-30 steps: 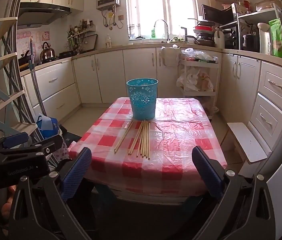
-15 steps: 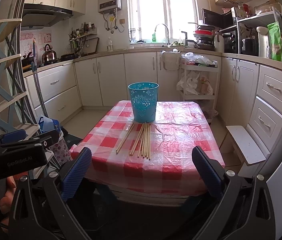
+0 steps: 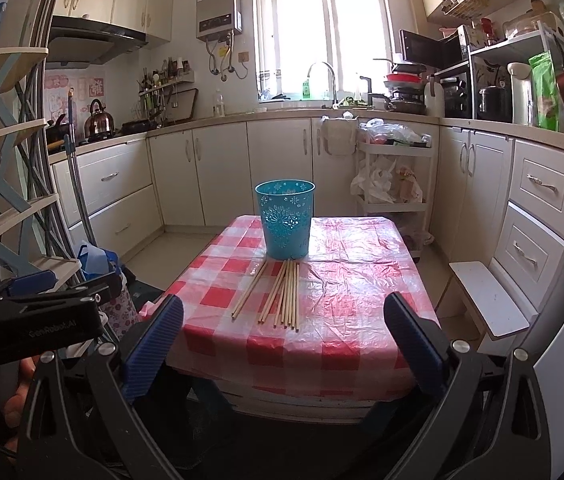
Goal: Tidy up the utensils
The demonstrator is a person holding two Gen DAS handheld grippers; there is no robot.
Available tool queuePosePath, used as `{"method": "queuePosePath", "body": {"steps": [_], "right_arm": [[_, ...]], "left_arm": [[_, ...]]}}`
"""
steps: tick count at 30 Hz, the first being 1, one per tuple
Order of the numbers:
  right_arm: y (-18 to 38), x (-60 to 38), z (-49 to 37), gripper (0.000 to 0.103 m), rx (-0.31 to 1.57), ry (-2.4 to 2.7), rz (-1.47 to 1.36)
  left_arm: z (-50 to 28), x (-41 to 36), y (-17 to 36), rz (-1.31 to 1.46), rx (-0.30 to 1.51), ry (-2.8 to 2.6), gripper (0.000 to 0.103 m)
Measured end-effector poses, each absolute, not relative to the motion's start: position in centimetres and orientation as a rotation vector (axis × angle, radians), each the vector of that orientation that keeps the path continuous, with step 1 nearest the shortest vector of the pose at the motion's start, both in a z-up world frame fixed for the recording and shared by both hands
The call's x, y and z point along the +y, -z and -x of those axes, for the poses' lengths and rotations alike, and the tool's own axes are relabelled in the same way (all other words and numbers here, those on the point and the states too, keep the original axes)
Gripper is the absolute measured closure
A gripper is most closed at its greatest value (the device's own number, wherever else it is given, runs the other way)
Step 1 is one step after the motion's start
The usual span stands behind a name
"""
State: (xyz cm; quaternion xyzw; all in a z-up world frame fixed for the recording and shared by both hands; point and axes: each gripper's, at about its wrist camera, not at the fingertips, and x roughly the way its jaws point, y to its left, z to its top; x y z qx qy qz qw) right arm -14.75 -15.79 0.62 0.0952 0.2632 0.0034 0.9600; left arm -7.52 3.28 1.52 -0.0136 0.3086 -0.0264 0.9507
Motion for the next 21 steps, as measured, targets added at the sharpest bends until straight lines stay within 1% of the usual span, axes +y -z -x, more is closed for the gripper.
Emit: {"method": "queuePosePath", "body": {"steps": [21], "right_arm": [[-0.83, -15.5, 14.99, 0.007, 0.516, -0.004, -0.182]], "left_arm": [[8.16, 3.49, -1.81, 0.03, 0.607, 0.05, 0.008]]}}
